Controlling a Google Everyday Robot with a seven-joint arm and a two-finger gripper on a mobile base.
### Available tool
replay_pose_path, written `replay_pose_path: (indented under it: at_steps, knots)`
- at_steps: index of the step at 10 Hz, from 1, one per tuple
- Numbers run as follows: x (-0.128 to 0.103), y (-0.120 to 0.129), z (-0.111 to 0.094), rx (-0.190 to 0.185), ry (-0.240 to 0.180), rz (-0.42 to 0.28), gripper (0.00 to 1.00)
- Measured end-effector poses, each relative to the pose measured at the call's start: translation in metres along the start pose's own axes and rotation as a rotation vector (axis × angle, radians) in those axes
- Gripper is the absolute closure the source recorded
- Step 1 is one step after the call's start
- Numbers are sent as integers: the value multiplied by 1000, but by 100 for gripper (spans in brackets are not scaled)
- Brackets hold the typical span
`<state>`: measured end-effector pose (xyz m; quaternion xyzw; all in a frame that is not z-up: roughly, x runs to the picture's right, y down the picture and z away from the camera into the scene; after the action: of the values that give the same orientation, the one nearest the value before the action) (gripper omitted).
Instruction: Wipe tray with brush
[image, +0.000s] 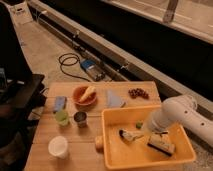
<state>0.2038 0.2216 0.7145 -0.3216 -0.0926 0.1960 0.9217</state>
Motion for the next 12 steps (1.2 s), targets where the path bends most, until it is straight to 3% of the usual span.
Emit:
replay_pose_path:
  at_steps: [2,4,7,10,12]
  knots:
    - [16,-1,-3,7,41,4,100]
    - [31,-14,-8,46,82,32,100]
    - [24,-44,-10,78,88,40,100]
    - [-12,-27,1,37,43,-11,100]
    - [-22,0,6,4,48,-59,100]
